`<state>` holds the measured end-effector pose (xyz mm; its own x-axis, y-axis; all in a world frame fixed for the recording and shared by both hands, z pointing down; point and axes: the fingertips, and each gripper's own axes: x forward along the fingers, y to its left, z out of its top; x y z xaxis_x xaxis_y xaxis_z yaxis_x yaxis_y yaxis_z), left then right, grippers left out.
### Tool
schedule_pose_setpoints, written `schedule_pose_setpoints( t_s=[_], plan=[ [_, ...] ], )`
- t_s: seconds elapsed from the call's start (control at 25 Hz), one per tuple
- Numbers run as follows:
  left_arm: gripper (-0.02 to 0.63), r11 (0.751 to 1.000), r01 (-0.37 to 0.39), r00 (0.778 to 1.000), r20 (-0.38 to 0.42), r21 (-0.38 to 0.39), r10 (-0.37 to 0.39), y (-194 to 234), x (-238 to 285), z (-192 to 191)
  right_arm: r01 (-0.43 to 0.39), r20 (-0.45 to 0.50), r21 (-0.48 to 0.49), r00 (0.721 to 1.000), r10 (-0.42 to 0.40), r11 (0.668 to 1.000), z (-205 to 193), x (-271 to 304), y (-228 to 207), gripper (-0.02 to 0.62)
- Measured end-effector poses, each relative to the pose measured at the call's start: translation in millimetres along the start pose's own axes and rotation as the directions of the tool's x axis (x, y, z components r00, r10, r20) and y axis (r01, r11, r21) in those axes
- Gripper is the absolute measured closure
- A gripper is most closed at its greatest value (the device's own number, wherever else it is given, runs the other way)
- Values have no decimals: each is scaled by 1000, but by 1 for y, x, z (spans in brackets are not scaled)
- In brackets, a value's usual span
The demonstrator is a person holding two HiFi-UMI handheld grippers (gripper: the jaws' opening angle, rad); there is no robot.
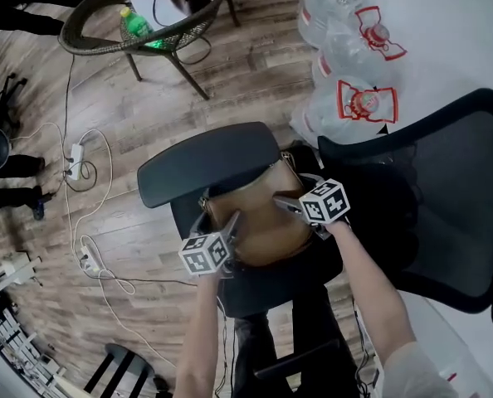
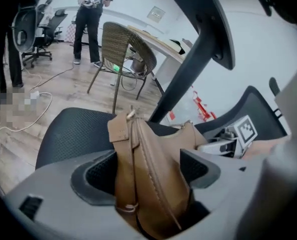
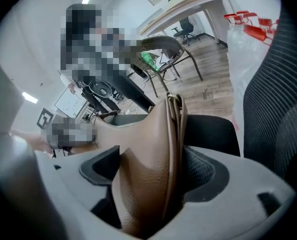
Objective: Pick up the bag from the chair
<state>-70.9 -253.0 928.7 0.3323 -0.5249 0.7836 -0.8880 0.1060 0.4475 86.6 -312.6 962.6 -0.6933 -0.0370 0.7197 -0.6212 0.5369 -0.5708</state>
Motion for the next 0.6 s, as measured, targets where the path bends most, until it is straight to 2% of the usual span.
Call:
schedule_pose_setpoints(
  t_s=[0.04, 0.12, 0.36, 0.48, 0.6],
  plan=[
    [239, 1000, 0, 1000, -24, 17, 1, -4, 2, -6, 1, 2, -8, 1000, -1, 1000, -2, -2, 2, 215],
    [243, 999, -14, 1000, -18, 48, 15, -11, -1, -7, 4, 25, -22, 1000, -4, 1000, -3, -9, 7, 262],
    [320, 990, -36, 993, 115, 134, 20, -35, -26, 5, 53, 198, 13, 979, -54, 999, -9, -39, 18, 365],
    [349, 993, -32, 983, 186, 110, 11, -46, -37, 11, 57, 278, 23, 959, -61, 998, -11, -59, 25, 383],
    [380, 995, -59, 971, 235, 80, 39, -54, -45, 13, 61, 329, 36, 942, -70, 997, -15, -74, 31, 404]
  ],
)
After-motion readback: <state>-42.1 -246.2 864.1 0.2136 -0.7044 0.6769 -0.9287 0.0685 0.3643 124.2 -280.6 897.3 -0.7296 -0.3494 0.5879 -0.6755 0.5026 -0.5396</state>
